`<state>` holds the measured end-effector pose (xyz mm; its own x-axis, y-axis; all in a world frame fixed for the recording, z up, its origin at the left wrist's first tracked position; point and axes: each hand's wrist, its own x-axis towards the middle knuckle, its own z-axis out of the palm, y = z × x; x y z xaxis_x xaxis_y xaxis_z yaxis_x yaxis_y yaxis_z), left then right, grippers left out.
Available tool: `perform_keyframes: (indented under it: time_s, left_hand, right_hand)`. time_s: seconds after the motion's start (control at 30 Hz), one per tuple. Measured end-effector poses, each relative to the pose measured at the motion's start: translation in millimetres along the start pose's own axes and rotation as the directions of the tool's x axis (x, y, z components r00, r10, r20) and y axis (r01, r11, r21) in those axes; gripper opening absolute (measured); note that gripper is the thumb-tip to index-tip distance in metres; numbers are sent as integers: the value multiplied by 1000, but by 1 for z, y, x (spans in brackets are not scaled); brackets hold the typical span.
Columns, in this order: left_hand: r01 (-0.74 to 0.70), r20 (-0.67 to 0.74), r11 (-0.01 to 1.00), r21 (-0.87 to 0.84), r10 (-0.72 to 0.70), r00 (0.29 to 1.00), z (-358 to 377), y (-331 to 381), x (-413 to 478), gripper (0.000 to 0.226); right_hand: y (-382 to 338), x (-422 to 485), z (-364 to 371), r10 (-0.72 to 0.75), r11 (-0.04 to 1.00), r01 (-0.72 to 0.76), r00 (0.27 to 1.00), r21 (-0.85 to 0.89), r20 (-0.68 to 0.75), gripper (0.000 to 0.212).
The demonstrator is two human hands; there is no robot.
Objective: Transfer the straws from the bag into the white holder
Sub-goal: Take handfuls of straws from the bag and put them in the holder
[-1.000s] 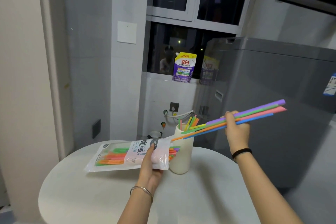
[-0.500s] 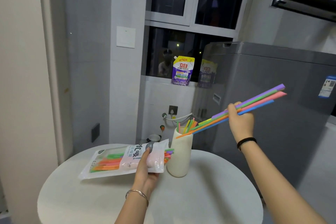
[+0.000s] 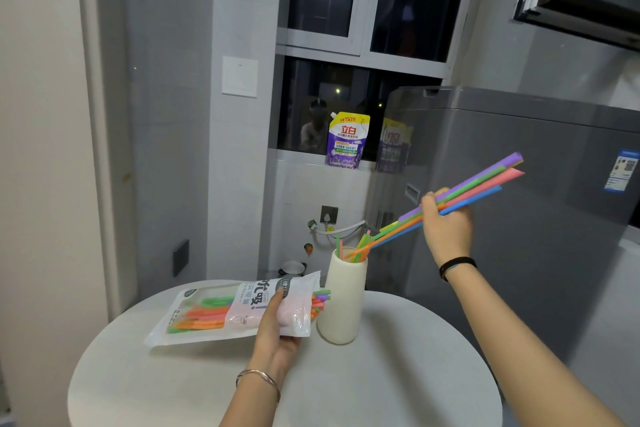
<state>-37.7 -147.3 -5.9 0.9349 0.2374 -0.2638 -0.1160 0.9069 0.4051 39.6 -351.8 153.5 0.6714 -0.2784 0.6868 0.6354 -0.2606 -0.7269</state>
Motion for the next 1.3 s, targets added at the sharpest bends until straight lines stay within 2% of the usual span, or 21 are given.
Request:
perform_keyframes:
  time_s: [0.1,0.3,0.57,0.87,1.0,1.17,1.3]
  left_hand:
    - [-17,-10,1000,-5,17,1000,0,0,1,15]
    - [13,27,999,44,-14,1000,-1,-1,4,51]
    - [17,40,999,34,-19,999,-5,0,8,54]
    - [-15,-5,1000,3,15,1000,-7,0,12,32]
    - [-21,-29,1000,-6,20,999,-5,0,9,11]
    - [-31,-37,999,6,31,999,-4,-2,8,36]
    - [-25,-30,1000,15,25,999,-3,-1,7,47]
  right_hand:
    - [-1,-2,13,-8,999,11,996,-41,85,26]
    - [-5,2,40,-32,983,88,946,-159,323,30]
    - [7,17,67,77,940,112,851,-322,520,33]
    - [45,18,87,268,890,22,784,-455,561,27]
    - [60,17,86,360,867,-42,742,-496,566,42]
    - [69,16,86,383,866,-61,718,-496,581,44]
    - [69,17,88,349,889,-69,740,-452,574,36]
